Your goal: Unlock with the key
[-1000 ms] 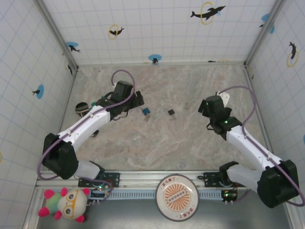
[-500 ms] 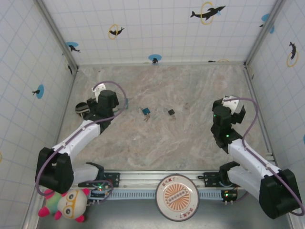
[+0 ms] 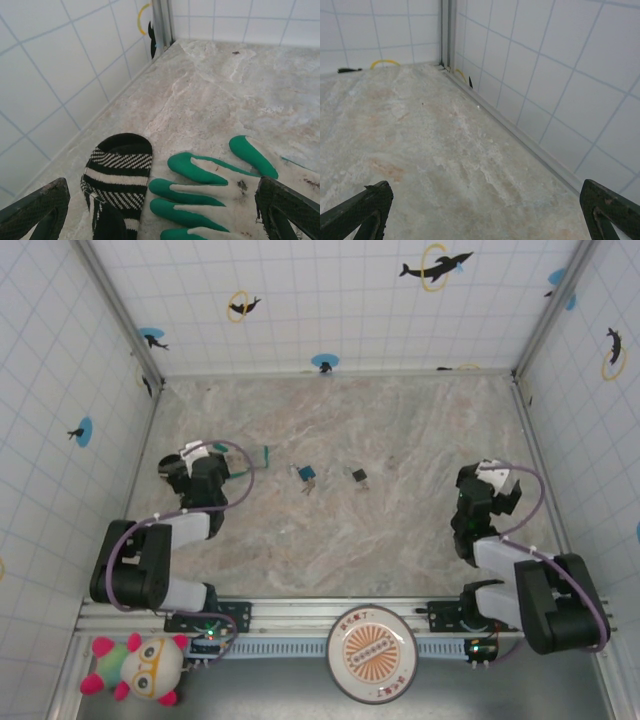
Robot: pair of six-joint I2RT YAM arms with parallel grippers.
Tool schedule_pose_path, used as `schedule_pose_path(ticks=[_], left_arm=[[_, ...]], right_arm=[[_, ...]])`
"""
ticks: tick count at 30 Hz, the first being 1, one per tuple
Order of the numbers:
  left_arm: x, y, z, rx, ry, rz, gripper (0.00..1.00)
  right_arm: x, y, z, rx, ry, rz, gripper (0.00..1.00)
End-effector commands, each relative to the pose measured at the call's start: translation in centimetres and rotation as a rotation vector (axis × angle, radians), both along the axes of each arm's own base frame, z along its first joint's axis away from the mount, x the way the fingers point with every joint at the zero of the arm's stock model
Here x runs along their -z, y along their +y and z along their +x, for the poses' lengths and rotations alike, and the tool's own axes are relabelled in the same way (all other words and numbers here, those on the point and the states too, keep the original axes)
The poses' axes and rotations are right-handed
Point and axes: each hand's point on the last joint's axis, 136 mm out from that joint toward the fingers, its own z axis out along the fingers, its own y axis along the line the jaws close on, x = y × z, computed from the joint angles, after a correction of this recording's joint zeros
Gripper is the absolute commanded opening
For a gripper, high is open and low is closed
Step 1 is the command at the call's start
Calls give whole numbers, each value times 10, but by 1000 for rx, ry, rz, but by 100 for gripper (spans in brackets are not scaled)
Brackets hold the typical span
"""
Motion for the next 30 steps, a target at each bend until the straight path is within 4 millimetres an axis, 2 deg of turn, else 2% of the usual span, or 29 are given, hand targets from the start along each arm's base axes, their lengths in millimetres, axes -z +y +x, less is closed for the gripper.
schedule_pose_path(ticks=[1, 3, 4, 6, 7, 9, 11, 13, 30], left_arm=[[-24, -17, 14, 135, -123, 10, 97], [-25, -27, 9, 210, -178, 25, 97], [-28, -25, 7, 214, -226, 16, 97], [-18, -21, 7, 246, -196, -39, 97], [-17, -21, 6, 260, -212, -41, 97], [-19, -22, 5, 268, -248, -37, 97], [-13, -21, 5, 267, -211, -43, 97], [-16, -20, 5, 262, -227, -40, 98], [-14, -20, 5, 264, -214, -40, 98]], right_arm=[[-20, -3, 8, -43, -214, 108, 99], [-14, -1, 10, -67, -237, 106, 99], [-17, 7, 16, -123, -250, 93, 99], [-5, 25, 29, -222, -177, 76, 99], [-6, 27, 36, -229, -176, 63, 99], [4, 25, 47, -210, -108, 64, 99], [9, 17, 60, -174, -27, 107, 100], [5, 17, 59, -198, -82, 106, 99], [7, 23, 60, -205, -43, 96, 99]])
